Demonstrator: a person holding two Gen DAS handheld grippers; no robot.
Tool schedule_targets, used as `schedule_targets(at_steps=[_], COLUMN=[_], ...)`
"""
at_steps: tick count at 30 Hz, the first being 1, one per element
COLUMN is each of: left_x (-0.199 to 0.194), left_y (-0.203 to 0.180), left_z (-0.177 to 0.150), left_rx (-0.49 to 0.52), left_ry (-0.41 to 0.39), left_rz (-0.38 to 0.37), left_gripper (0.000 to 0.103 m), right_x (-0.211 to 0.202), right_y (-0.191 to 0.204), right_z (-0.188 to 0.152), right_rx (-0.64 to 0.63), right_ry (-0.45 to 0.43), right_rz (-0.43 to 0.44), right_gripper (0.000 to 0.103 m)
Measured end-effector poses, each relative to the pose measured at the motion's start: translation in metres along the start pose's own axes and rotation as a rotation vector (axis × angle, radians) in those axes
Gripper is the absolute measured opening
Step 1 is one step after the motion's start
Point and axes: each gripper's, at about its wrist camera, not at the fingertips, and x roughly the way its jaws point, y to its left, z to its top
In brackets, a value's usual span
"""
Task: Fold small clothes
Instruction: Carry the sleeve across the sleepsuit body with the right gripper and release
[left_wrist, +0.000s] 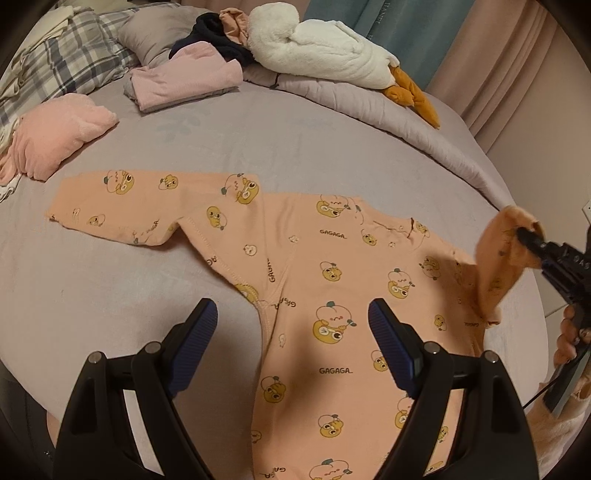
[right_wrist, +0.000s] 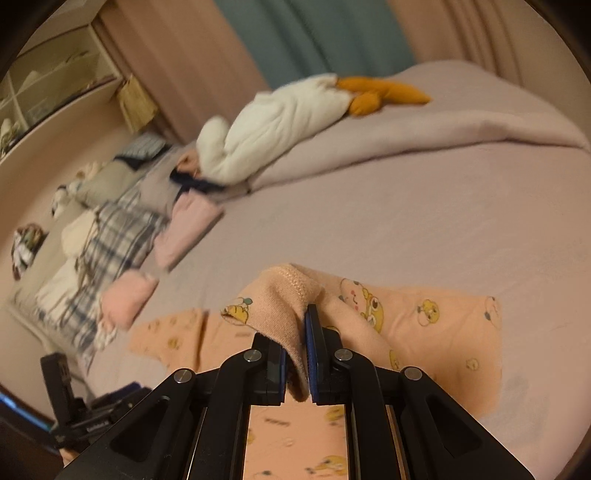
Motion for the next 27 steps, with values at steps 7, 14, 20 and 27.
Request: schedule_targets(at_steps=[7, 14, 20, 27], left_x=[0.001, 0.007, 0.011, 0.013], left_y=[0.007, 0.011, 0.016, 0.018], left_z=[0.0, -0.003, -0.006, -0.005], left_rx=[-0.012, -0.019, -0.025, -0.03], left_ry=[-0.004, 0.014, 0.027, 0.03], left_rz=[0.009, 0.01, 0.016, 0.012], left_gripper=[0.083, 0.083, 0.083, 0.083], right_x=[0.035, 0.07, 0.091, 0.107], right_y=[0.021, 0.03, 0.031, 0.024], right_z=[-0.016, -0.034, -0.05, -0.062], right_rx=[-0.036, -0.052, -0.051, -0.006], right_ry=[0.13, 0.231, 0.302, 0.377], right_rz=[0.034, 0.036, 0.007, 0.005], right_gripper=[0.011, 0.011, 0.011, 0.011])
